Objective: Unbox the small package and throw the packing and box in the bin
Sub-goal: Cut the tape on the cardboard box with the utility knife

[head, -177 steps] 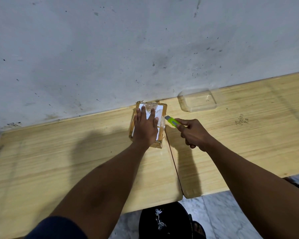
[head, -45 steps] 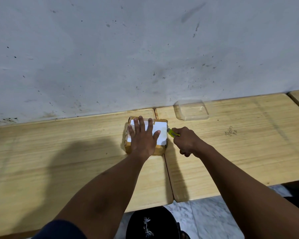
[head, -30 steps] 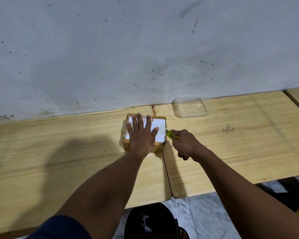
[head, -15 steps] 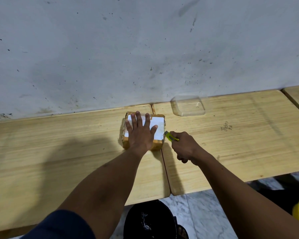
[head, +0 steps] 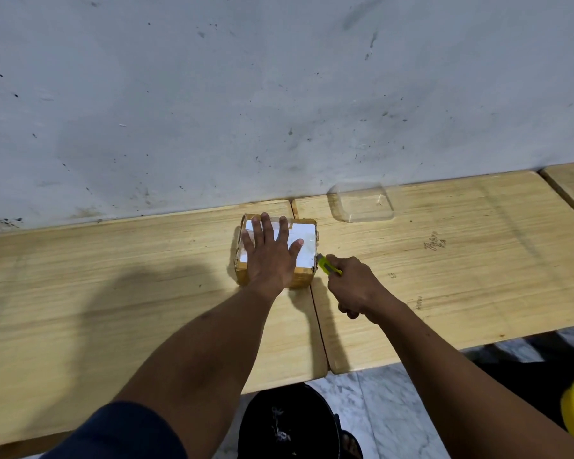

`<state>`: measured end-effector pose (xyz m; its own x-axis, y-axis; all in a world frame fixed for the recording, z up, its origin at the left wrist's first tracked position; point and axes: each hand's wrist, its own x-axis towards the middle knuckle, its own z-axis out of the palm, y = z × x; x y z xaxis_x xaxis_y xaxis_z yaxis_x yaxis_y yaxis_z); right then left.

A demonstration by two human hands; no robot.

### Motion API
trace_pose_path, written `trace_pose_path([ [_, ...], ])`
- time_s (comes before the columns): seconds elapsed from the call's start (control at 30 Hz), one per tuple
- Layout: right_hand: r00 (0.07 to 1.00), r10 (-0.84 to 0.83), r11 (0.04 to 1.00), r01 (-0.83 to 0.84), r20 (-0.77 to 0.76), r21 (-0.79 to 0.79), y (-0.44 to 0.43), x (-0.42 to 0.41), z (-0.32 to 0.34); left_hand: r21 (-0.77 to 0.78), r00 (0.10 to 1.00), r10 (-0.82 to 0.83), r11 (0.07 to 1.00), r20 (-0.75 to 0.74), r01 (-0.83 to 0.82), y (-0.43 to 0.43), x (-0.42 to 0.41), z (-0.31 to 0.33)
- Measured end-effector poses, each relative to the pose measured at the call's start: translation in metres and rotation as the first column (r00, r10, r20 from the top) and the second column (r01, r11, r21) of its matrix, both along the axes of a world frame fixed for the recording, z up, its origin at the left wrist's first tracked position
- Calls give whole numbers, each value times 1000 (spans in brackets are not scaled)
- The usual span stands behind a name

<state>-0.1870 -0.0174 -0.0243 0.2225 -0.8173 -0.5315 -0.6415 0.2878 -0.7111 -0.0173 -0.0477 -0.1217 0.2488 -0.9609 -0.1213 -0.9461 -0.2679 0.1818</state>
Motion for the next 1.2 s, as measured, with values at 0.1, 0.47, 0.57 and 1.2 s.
trace_pose_path([
  [0.1,1000,-7,1000,7,2,0,0,-1,-2,3,1000,-2,1000,-3,2,0,0,1],
  [0.47,951,-241,966,217,194,138,-40,-47,-4,16,995,-29,999,-97,31,2,5,13],
  [0.57,940,-298,952,281,165,118,-46,-49,-30,16,991,-12,1000,-132,15,2,2,17],
  [1.2,846,-163,979,75,-508,-190,-67,-62,-107,-1,959,-278,961,-54,278,-4,5,10],
])
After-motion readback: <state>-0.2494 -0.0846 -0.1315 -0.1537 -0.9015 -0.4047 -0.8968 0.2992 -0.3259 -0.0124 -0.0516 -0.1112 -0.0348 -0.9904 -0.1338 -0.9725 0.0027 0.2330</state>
